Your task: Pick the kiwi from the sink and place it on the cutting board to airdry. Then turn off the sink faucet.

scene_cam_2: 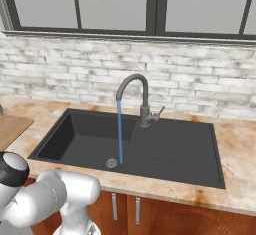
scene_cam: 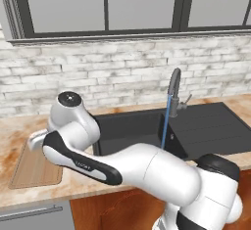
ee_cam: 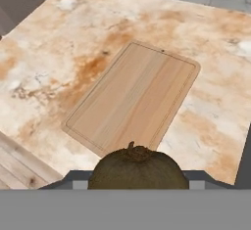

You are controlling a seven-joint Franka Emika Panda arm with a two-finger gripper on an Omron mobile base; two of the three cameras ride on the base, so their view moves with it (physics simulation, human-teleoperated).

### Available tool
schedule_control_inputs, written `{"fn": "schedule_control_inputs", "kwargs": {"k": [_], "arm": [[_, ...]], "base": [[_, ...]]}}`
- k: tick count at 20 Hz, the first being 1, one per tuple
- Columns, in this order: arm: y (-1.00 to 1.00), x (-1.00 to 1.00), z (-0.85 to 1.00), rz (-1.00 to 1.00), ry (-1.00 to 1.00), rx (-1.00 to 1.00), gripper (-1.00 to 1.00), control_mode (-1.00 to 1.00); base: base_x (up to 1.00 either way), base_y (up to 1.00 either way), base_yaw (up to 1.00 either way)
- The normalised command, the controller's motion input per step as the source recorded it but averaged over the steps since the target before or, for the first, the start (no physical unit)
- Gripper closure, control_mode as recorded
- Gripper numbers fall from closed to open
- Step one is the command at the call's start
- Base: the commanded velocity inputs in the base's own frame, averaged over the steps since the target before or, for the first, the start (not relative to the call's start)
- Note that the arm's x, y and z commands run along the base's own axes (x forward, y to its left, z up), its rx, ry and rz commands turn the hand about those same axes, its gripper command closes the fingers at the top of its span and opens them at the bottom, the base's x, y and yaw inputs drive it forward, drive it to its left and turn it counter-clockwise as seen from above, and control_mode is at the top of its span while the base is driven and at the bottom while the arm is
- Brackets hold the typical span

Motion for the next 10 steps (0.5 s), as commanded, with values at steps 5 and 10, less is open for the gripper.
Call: {"fn": "schedule_control_inputs", "kwargs": {"k": [5, 10], "arm": [[0.24, 0.16, -0.08, 0.00, 0.11, -0.01, 1.00, -1.00], [0.22, 0.01, -0.27, 0.00, -0.01, -0.08, 1.00, -1.00]], "base": [[0.00, 0.00, 0.00], [0.00, 0.00, 0.00]]}}
